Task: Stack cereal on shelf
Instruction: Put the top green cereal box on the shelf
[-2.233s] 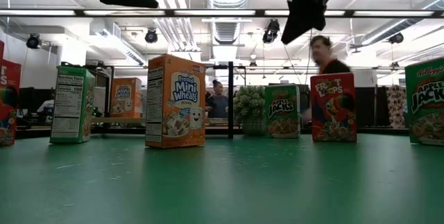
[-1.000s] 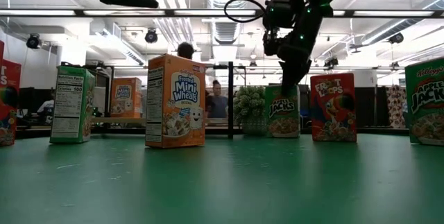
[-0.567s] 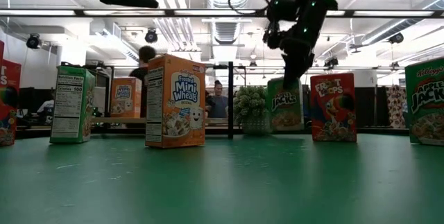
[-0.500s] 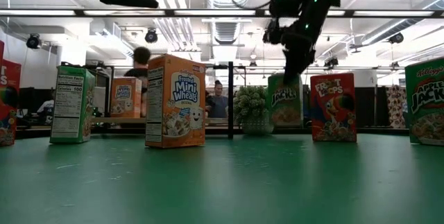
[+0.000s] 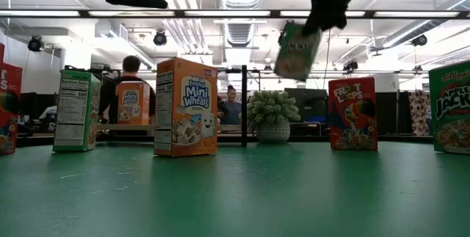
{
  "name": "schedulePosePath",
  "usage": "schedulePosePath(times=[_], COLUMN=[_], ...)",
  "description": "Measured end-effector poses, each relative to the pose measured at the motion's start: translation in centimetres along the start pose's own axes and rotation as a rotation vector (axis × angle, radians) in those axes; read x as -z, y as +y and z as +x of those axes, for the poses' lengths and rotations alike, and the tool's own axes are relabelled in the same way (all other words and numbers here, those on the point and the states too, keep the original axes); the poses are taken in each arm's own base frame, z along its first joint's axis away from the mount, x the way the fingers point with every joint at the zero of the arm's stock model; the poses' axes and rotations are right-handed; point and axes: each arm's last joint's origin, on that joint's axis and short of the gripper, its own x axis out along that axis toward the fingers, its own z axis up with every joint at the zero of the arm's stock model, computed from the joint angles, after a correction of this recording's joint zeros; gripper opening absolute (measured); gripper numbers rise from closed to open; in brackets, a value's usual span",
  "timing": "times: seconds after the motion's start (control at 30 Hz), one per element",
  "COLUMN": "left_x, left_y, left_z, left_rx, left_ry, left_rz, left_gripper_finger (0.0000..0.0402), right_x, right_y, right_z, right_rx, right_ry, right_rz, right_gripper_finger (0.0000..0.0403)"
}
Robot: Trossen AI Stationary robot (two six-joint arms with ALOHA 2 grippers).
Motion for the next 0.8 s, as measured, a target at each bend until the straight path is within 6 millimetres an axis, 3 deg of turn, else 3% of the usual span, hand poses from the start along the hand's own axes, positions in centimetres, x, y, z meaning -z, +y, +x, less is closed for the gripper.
schedulePosePath(times=[0.33,0.5,0.8], left_x=[0.0,0.0,0.0], left_y=[0.0,0.0,0.0], left_z=[0.0,0.0,0.0], left_rx=[0.000,0.000,-0.001], left_ry=[0.000,0.000,-0.003], left_rz=[0.000,0.000,0.009], left_gripper_finger=[0.0000,0.0000,0.0000], right_x=[-2.3,-3.5,-6.0], right_y=[2.2,3.2,4.8], right_z=[-2.9,-1.5,3.4], right_rx=[-0.086,-0.110,-0.158], right_ry=[-0.326,-0.403,-0.522], right_rz=[-0.029,-0.088,-0.207], right_gripper_finger=[0.0144,0.0142,0.0141])
